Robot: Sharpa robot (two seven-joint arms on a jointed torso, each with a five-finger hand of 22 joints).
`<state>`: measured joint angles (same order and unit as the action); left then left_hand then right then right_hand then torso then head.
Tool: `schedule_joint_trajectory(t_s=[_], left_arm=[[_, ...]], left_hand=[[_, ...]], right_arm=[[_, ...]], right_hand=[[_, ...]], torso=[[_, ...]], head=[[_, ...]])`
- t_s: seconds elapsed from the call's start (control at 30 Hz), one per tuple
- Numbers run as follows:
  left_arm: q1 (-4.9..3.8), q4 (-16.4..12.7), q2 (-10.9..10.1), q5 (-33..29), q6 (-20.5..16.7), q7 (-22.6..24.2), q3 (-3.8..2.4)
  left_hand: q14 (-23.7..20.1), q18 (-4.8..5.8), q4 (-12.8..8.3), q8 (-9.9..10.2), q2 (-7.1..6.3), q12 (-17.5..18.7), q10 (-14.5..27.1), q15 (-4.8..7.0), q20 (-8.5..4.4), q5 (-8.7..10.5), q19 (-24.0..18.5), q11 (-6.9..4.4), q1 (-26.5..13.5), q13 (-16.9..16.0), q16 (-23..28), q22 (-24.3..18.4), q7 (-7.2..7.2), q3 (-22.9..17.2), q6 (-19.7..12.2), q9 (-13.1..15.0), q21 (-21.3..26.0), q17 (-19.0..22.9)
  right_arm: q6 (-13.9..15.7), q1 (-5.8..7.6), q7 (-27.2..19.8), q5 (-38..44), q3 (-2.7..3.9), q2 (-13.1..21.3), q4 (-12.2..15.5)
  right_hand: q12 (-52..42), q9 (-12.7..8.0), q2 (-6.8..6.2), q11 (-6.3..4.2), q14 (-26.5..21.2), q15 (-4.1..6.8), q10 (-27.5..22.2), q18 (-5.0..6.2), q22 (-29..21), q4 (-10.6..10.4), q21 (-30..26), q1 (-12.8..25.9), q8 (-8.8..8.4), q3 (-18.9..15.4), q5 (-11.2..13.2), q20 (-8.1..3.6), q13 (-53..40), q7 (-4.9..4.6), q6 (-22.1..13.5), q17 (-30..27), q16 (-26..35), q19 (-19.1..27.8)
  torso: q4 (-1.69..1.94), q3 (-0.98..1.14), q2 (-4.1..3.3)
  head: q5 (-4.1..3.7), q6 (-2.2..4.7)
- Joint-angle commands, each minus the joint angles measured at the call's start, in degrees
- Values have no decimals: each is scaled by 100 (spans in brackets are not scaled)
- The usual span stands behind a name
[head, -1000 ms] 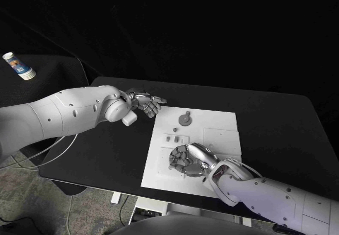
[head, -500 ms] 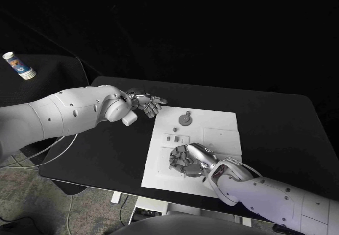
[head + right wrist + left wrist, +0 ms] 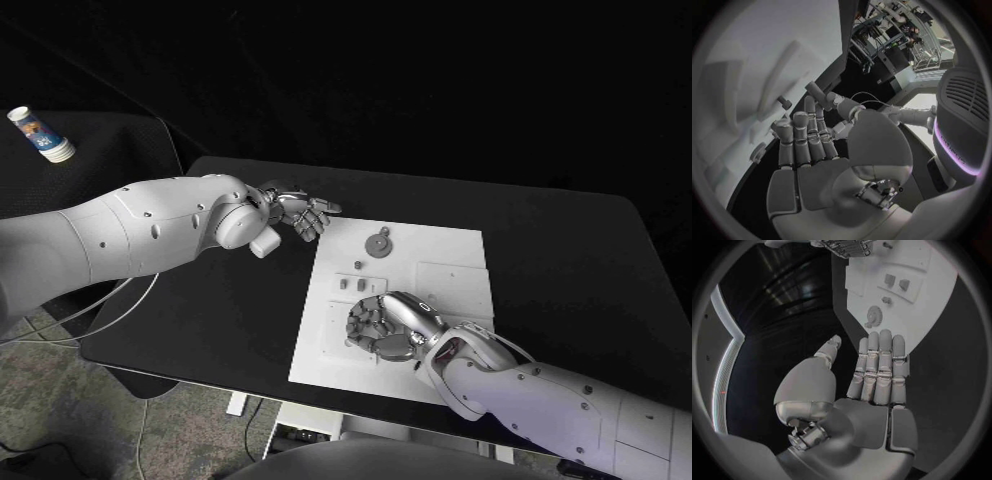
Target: Assemble the parts on the task board
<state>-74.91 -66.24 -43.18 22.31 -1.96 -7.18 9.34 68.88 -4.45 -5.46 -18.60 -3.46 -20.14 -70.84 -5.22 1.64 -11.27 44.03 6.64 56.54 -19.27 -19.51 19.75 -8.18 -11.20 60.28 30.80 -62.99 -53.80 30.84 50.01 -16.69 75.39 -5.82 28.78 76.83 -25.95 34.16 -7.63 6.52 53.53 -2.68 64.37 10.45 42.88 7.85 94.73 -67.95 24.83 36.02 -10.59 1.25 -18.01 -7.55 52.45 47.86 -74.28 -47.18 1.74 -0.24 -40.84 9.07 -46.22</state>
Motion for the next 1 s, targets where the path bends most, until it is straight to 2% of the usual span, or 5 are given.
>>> schedule_joint_trajectory(t_s=[0.03,0.2,0.27,0.4,1.0], left_arm=[[-6,-7,12,17,81,9,-2],[-6,-7,11,20,80,2,-1],[-6,-6,14,21,81,1,-1],[-6,-11,13,23,82,-4,0],[-7,-21,6,47,73,-15,0]], left_hand=[[-42,-107,-22,21,48,35,35,5,0,16,-52,0,-2,7,28,-10,-10,-22,-41,-9,21,1],[-42,-107,-21,21,49,35,35,5,0,16,-53,0,-2,7,28,-10,-10,-22,-41,-9,21,1],[-42,-107,-21,21,50,35,35,5,0,16,-53,0,-2,7,29,-10,-10,-22,-41,-9,21,1],[-43,-106,-21,21,51,36,35,5,0,16,-53,0,-2,7,29,-10,-10,-22,-41,-9,22,1],[-45,-105,-20,22,54,37,37,3,1,17,-56,1,0,7,31,-10,-11,-20,-42,-10,24,0]], right_arm=[[23,-3,0,42,-1,-5,13],[-34,-3,48,48,-1,-7,24],[-60,-3,68,65,-1,-10,19],[-101,-3,98,80,-1,-19,5],[-352,0,204,-10,0,-92,-39]], right_hand=[[-124,-1,-35,51,-83,-16,254,391,17,0,799,-39,-45,-85,5,8,-112,51,-29,37,-56,43],[-1001,32,-9,-71,-110,-5,379,394,67,-24,771,-167,-139,-354,-4,26,-940,77,8,158,-169,25],[-2350,40,25,-57,-107,37,-440,398,104,-52,738,-246,-330,-496,6,35,-2050,97,121,289,-248,-5],[-3133,65,49,-105,-95,59,-620,406,147,-62,763,-257,-394,-509,3,30,-2584,103,155,398,-378,-40],[-3511,67,90,-167,11,105,-569,427,215,-78,840,-257,-446,-501,4,15,-2811,84,104,468,-504,-123]], torso=[[-2,4,-1],[-1,4,-2],[-2,3,-2],[0,0,-1],[-2,0,-1]], head=[[-1,1],[-4,3],[-4,6],[3,7],[71,-20]])
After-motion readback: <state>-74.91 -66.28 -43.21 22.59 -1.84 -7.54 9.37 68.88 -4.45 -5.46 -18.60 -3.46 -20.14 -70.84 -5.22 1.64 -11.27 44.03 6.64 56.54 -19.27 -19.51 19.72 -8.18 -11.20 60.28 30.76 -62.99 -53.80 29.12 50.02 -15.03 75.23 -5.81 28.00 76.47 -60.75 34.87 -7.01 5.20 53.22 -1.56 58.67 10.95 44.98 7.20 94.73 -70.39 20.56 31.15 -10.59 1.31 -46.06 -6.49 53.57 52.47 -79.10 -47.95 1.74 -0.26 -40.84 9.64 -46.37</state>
